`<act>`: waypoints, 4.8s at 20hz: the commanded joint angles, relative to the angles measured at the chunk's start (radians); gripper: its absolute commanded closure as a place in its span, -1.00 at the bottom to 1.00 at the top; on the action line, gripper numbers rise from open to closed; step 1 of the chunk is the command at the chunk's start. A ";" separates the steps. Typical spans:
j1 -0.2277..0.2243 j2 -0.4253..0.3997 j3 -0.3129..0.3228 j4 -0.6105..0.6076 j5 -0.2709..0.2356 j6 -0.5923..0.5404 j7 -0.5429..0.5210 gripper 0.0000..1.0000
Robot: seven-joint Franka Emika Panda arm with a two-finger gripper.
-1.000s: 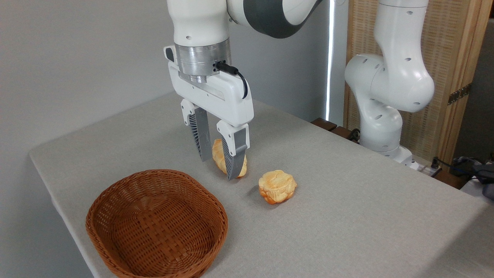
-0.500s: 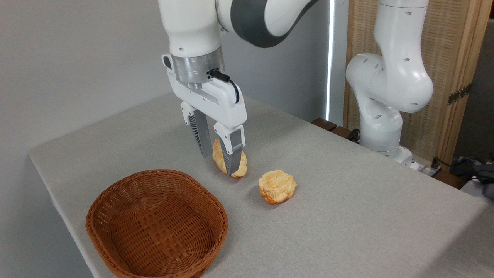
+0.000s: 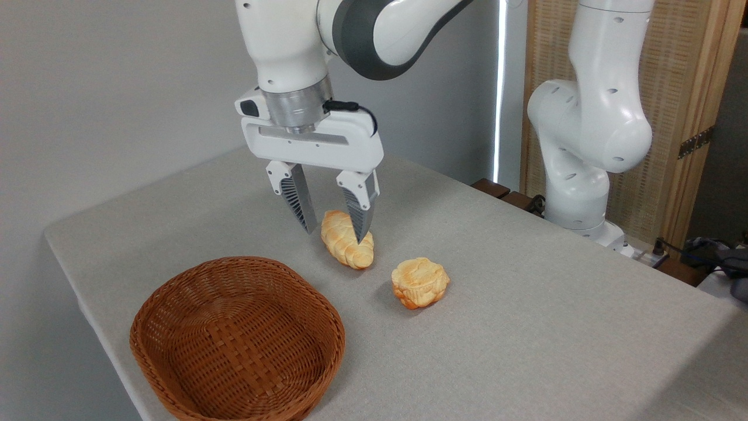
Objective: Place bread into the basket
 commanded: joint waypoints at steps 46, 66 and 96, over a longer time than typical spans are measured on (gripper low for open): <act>-0.124 -0.084 -0.015 -0.330 0.057 0.341 -0.492 0.00; -0.100 -0.054 0.042 -0.032 0.061 0.433 -0.463 -0.09; -0.095 0.275 0.167 0.205 0.104 0.539 -0.337 -1.00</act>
